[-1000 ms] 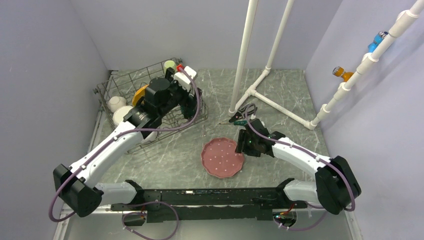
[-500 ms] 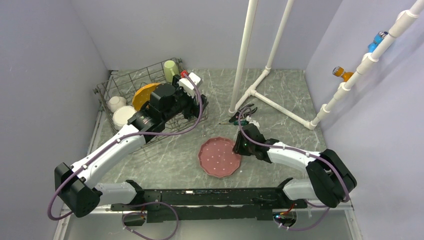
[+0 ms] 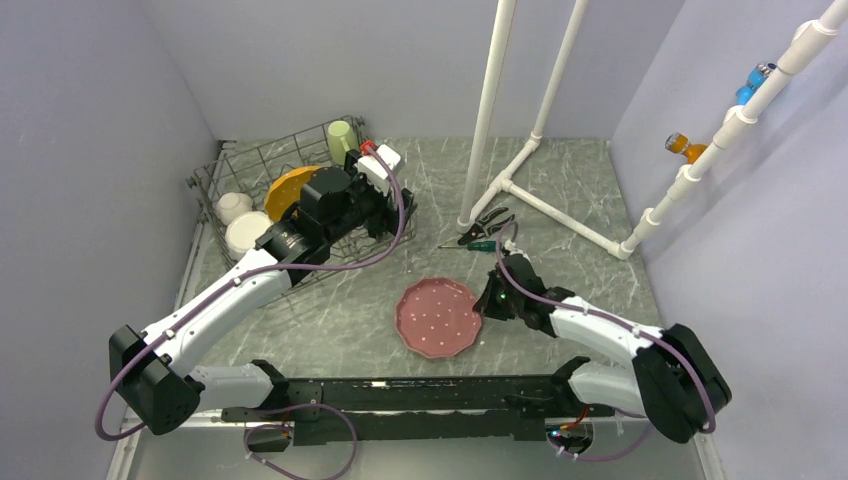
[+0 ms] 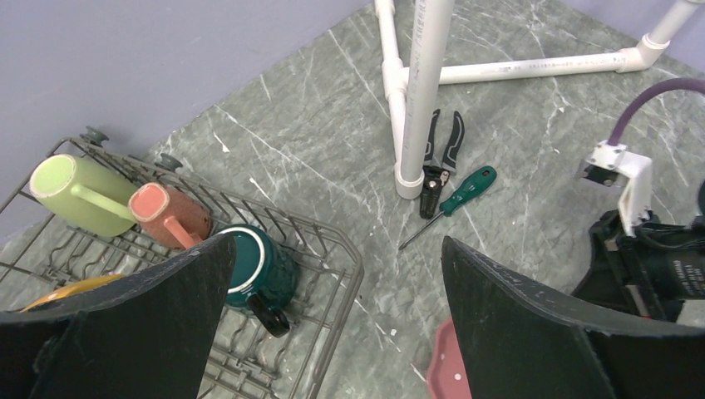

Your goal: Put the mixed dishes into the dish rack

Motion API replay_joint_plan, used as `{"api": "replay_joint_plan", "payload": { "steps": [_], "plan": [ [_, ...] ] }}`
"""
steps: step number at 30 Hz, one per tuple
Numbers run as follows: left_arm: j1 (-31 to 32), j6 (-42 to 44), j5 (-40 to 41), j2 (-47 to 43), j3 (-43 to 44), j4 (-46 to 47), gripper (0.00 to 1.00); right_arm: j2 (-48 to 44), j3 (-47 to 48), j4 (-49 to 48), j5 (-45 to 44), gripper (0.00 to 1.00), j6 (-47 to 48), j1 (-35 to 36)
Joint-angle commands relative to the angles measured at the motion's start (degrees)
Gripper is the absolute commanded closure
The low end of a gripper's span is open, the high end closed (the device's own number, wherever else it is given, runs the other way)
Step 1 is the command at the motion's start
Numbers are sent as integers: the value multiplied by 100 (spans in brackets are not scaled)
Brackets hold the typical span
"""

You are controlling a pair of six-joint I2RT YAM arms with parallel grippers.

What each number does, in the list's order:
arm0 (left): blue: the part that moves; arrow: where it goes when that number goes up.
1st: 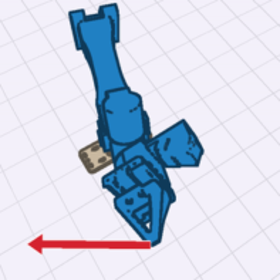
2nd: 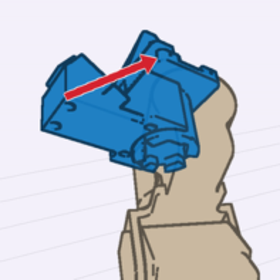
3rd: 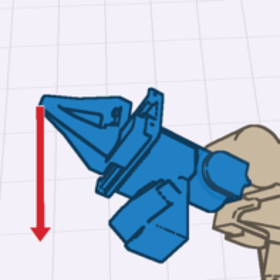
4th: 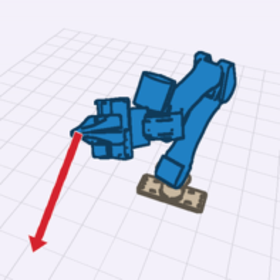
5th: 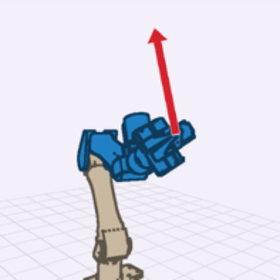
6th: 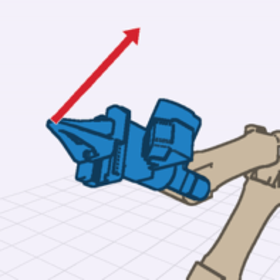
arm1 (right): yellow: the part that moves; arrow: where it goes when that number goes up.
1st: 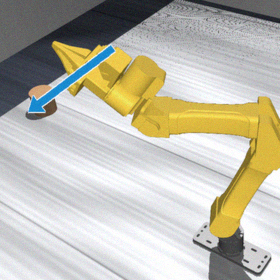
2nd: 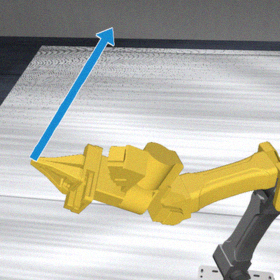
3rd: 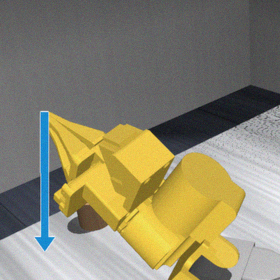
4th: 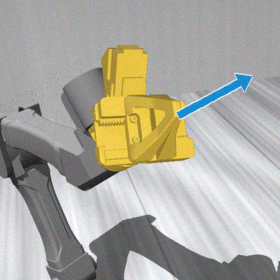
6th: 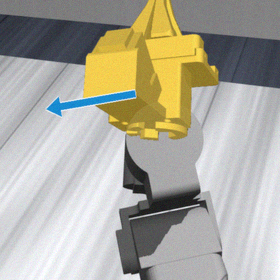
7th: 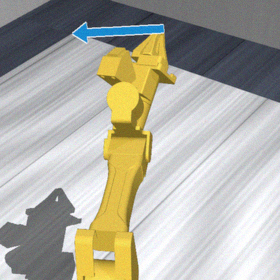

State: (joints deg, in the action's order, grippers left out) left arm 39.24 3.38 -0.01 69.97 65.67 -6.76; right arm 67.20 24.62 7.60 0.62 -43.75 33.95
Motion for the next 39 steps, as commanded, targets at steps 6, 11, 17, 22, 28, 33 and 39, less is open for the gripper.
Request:
{"api": "replay_joint_plan", "payload": {
  "steps": [6,11,17,22,28,33,39],
  "plan": [
    [19,-144,214,83,236,-27,1,-1143,-193,-248,1540,100,-708,-528],
    [15,-534,142,258,276,-57,1,-1330,-514,-716,2558,100,-1111,-1178],
    [14,-827,-3,525,445,-247,2,-1516,-903,-1318,3416,100,-1513,-1916],
    [16,-1283,-16,747,605,-493,1,-1764,-902,-1081,3628,100,-1419,-2376],
    [10,-2453,215,1270,1193,-1518,1,-2134,-724,-606,3818,100,-1296,-2876],
    [4,-3715,397,1189,1032,-1924,3,-2422,-525,-203,3957,100,-1191,-3290],
    [6,-4689,471,610,102,-1497,10,-2562,-269,54,4115,100,-1118,-3590]
  ]
}}
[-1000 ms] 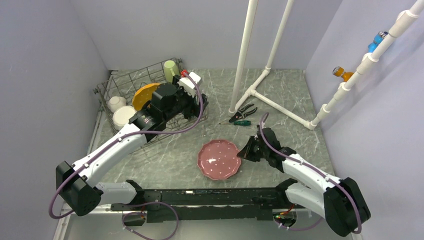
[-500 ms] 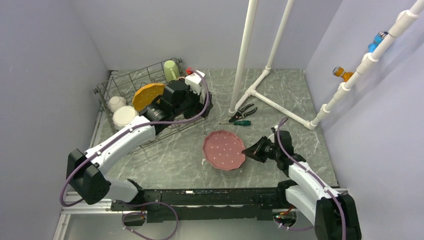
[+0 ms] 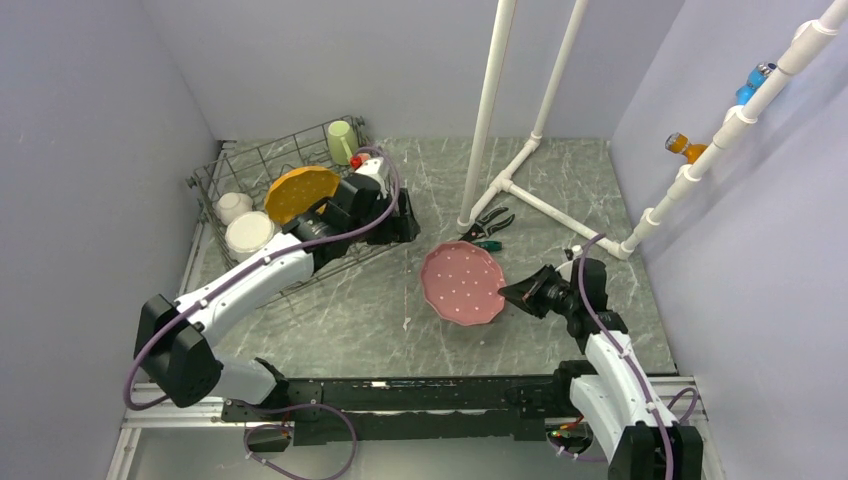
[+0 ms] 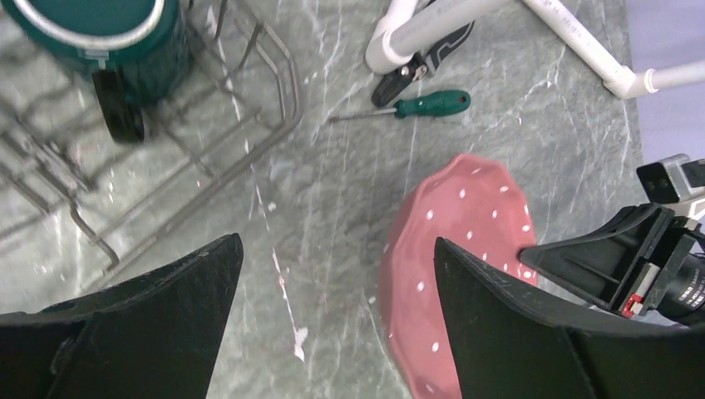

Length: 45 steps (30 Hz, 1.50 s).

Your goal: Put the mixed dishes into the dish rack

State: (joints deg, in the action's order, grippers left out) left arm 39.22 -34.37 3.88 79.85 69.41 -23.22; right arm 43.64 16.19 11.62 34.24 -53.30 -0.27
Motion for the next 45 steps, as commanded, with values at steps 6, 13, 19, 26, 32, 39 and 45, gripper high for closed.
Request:
{"api": "replay_joint_plan", "payload": {
  "steps": [6,13,19,26,32,39,45],
  "plan": [
    [12,-1208,-997,-13,-410,445,11,-165,780,-348,856,100,-216,-269],
    [21,-1340,-2473,365,-848,1753,17,-122,969,-349,889,100,-199,-298],
    [51,-1310,-3045,717,-792,2051,36,-72,935,-516,947,100,-270,-307],
    [54,-1261,-3382,911,-639,2052,77,18,1128,-312,890,100,128,-307],
    [55,-571,-2745,705,-224,1339,100,61,1332,-94,958,100,639,-307],
    [53,1028,-2049,173,217,1034,100,239,1632,309,1084,86,1389,-306],
    [60,2522,-1078,27,899,187,100,247,1692,512,1012,70,1607,-305]
  ]
}}
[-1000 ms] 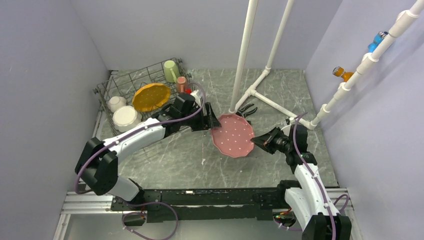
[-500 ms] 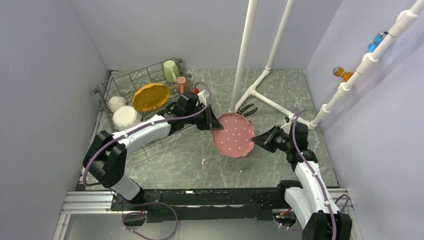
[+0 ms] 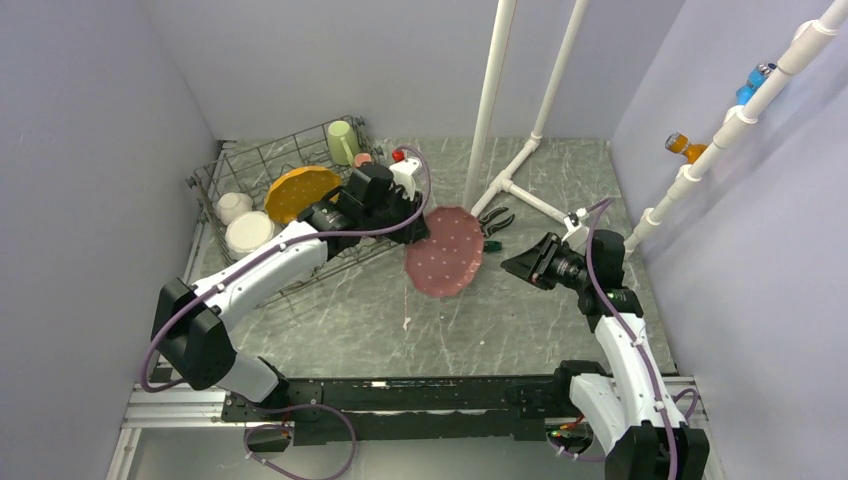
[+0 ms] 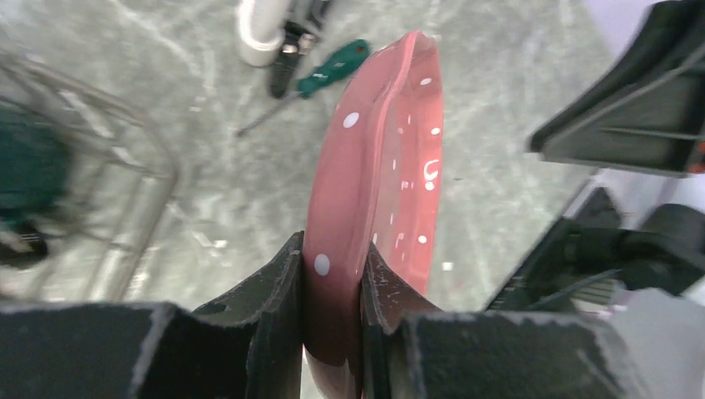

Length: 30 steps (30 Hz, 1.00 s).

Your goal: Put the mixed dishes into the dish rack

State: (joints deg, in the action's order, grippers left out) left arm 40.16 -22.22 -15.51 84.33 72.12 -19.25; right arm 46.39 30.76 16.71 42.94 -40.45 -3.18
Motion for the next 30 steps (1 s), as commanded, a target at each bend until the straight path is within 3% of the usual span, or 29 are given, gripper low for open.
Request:
{"api": "replay_joint_plan", "payload": {
  "steps": [1,6,17,22,30],
  "plan": [
    [-34,1554,1150,-514,635,-243,100,-31,237,41,132,69,354,-16],
    [-34,3089,2466,-1124,520,-164,100,-49,216,203,101,68,529,-16],
    [-142,7040,2925,-3293,-1290,930,100,-27,137,245,176,68,623,-16],
    [-452,7608,3369,-3564,-1546,1102,100,62,156,234,213,68,598,-17],
    [-1158,7750,3504,-3276,-1525,991,100,53,130,253,212,68,602,-17]
  ]
}}
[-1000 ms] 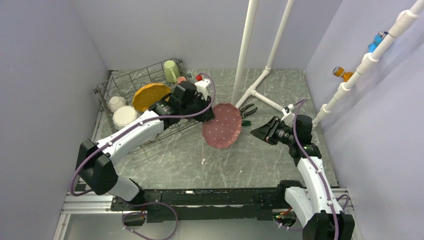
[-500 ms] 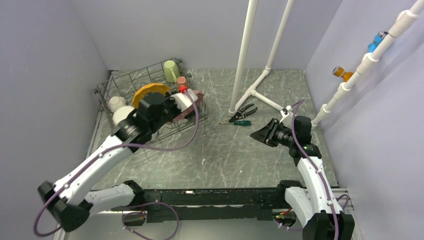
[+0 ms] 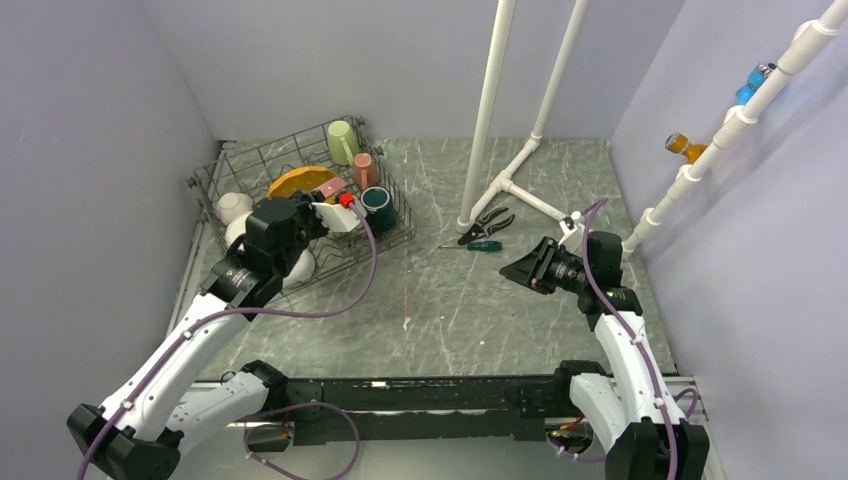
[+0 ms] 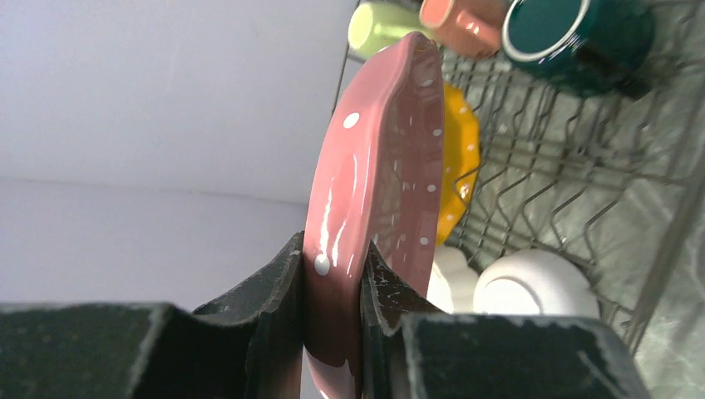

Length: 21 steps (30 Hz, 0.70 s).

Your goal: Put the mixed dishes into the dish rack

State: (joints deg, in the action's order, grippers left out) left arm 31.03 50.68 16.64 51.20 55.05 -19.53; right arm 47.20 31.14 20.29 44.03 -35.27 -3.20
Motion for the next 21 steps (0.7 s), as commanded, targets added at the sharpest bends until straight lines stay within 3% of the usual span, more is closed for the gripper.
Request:
{"api": "replay_joint_plan", "payload": {
  "steps": [1,8,21],
  "plan": [
    [-306,488,332,105,172,1052,100,-20,71,-138,105,67,74,-14],
    [-684,368,525,692,290,1169,100,234,30,-331,212,67,90,-15],
    [-774,301,629,1612,491,1077,100,409,-43,-627,453,68,-93,-5]
  ]
}}
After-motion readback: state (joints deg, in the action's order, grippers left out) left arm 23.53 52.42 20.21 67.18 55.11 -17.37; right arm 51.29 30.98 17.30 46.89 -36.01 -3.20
